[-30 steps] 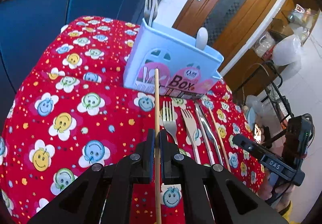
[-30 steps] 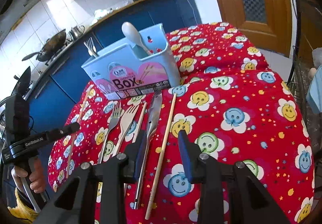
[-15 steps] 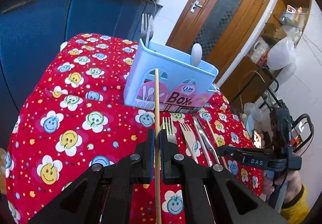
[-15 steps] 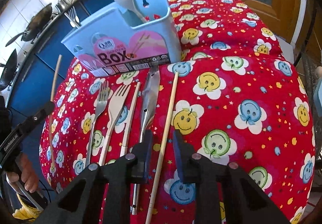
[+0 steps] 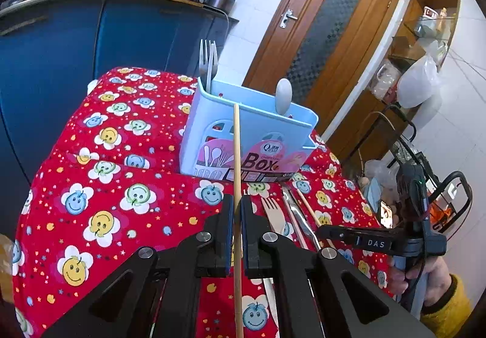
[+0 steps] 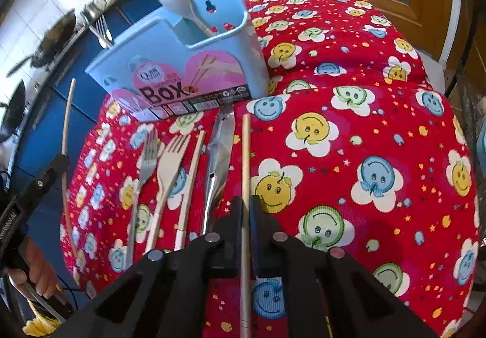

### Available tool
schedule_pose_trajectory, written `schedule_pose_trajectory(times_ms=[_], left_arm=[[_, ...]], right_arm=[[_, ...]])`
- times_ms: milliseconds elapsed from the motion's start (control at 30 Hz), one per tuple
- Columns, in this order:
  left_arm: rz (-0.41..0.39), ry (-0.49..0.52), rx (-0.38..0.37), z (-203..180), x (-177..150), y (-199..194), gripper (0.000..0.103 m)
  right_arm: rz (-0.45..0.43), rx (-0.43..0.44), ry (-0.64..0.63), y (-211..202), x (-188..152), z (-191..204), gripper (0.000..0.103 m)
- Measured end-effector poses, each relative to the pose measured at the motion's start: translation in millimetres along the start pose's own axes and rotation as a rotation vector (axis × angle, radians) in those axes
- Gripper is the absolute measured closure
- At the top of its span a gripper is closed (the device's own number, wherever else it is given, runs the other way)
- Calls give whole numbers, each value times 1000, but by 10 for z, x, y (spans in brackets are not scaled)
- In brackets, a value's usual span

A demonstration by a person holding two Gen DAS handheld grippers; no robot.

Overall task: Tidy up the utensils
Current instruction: 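Grasp a second wooden chopstick with the right gripper while the left holds its chopstick, then lift both wooden chopsticks and carry them over the light blue caddy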

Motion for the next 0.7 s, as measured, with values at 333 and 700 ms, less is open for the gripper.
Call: schedule_pose_trajectory(times_ms=[333, 700], left_arm=[[-58, 18, -5, -96, 104, -90, 99], [-116, 34, -13, -230, 283, -72, 99]], right_arm=[[-207, 108, 36, -373, 95, 72, 97], [-457, 186, -22, -780, 294, 296, 97]])
Point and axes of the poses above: each gripper's, at about its wrist camera, not at the fingertips, and y roughly the way its jaws point, z to its left, x to its top, the point moved 4 cm from there along y, roughly the way its jaws point, and after that the axes turned 13 degrees about -z, right-handed, at the moved point
